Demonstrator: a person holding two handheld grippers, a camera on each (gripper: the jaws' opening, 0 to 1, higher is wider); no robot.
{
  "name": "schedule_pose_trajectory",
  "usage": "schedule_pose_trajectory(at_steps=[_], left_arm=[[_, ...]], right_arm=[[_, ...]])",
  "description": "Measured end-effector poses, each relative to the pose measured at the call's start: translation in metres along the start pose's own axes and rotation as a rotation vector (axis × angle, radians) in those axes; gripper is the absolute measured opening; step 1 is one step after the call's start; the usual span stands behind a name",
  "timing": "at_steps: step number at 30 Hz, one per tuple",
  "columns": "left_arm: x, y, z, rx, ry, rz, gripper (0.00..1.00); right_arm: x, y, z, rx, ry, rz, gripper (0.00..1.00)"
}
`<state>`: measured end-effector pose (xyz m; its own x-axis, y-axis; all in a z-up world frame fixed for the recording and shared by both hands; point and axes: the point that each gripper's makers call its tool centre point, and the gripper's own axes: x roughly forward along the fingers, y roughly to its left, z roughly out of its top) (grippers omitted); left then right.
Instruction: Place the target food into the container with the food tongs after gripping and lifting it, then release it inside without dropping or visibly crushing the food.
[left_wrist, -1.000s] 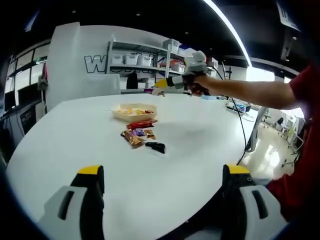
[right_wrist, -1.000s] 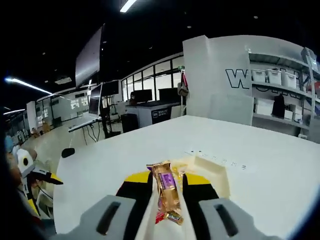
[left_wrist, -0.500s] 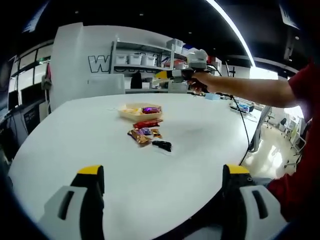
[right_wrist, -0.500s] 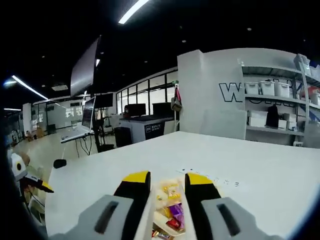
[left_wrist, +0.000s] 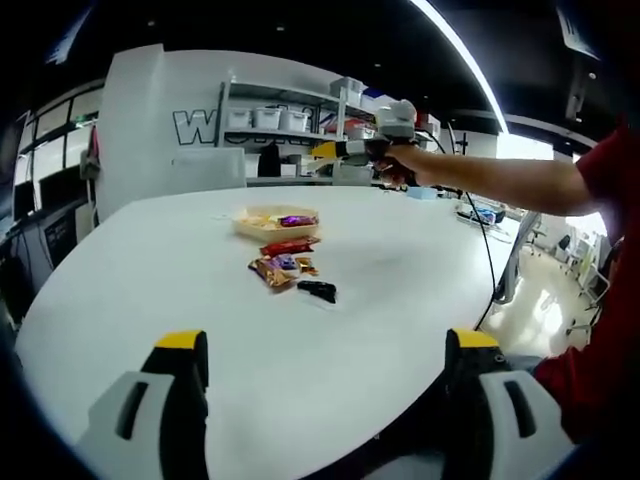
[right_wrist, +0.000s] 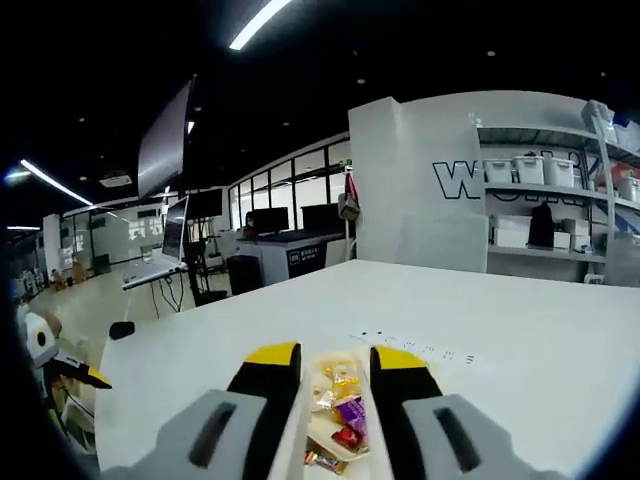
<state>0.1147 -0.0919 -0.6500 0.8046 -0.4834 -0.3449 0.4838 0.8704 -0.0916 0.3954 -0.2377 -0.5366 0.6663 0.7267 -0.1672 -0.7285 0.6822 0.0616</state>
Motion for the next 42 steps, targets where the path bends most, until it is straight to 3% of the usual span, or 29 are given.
schedule_pose_trajectory(at_steps=[24, 42], left_arm=[[0.001, -0.002, -0.002, -0.002, 0.005, -0.006, 0.97], [0.006, -0.003, -0.004, 0.002, 0.016, -0.004, 0.99]], right_arm=[[0.0, 0.029, -0.04, 0.005, 0.087, 0.075, 0.22], [0.01, 0.057, -0.086, -0.029, 0.191, 0.137, 0.23]])
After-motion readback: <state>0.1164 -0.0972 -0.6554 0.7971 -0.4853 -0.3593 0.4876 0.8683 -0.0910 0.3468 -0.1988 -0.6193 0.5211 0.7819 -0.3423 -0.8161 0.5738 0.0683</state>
